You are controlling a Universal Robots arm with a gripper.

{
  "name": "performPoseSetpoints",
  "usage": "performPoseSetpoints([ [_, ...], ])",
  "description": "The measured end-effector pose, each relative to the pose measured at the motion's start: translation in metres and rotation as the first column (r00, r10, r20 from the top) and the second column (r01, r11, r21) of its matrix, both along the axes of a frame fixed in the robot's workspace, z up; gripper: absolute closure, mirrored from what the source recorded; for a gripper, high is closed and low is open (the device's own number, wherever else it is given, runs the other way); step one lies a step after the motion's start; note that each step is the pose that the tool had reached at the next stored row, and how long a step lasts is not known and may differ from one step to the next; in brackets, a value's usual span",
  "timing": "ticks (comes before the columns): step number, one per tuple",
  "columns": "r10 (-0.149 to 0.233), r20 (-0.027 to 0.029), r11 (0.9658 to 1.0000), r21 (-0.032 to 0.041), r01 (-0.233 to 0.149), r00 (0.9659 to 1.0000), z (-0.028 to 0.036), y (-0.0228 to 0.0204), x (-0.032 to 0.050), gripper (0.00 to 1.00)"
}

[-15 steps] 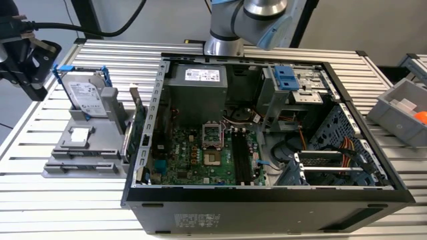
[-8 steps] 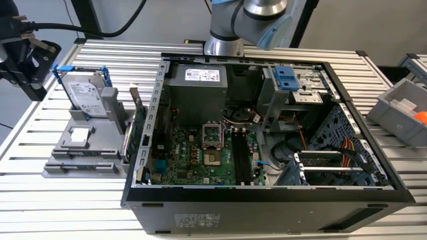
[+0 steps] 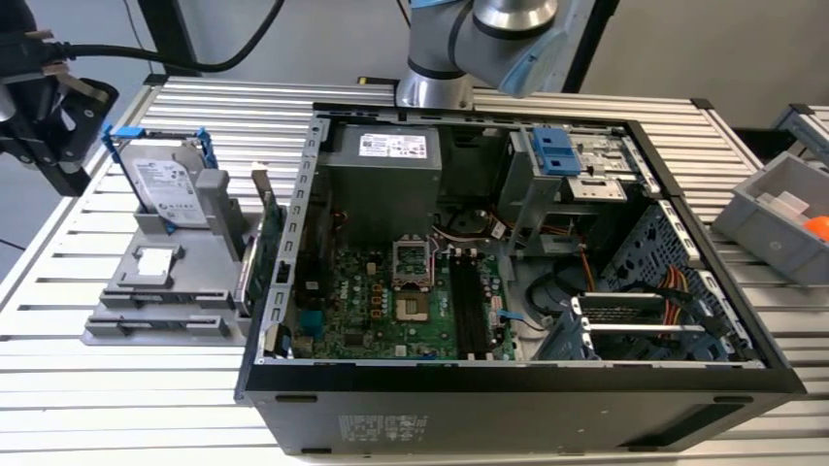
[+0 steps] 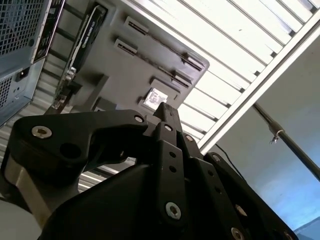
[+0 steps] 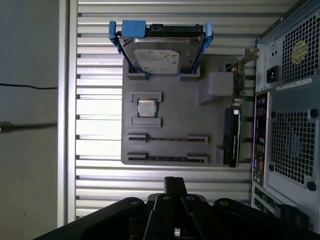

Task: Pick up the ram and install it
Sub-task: 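Pick up the ram and move it above insertion slot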

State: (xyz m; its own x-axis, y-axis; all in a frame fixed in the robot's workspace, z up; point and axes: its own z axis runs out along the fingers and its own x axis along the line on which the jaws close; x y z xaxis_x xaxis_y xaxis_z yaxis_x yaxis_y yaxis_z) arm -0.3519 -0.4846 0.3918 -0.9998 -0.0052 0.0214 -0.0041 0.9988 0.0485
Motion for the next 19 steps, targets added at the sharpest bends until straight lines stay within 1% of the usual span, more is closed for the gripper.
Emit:
performPoseSetpoints([
  [6, 0.042, 0.0000, 0.9991, 0.0000, -0.042, 0.9991, 0.0000, 0.0000, 0.0000, 1.00],
  [13, 0.091, 0.0007, 0.9958, 0.0000, -0.091, 0.9958, 0.0000, 0.0000, 0.0000, 1.00],
  [16, 0.107, 0.0042, 0.9942, -0.0004, -0.107, 0.9942, 0.0000, 0.0000, 0.0001, 1.00],
  [19, 0.116, 0.0104, 0.9932, -0.0011, -0.116, 0.9931, 0.0000, 0.0000, 0.0000, 1.00],
])
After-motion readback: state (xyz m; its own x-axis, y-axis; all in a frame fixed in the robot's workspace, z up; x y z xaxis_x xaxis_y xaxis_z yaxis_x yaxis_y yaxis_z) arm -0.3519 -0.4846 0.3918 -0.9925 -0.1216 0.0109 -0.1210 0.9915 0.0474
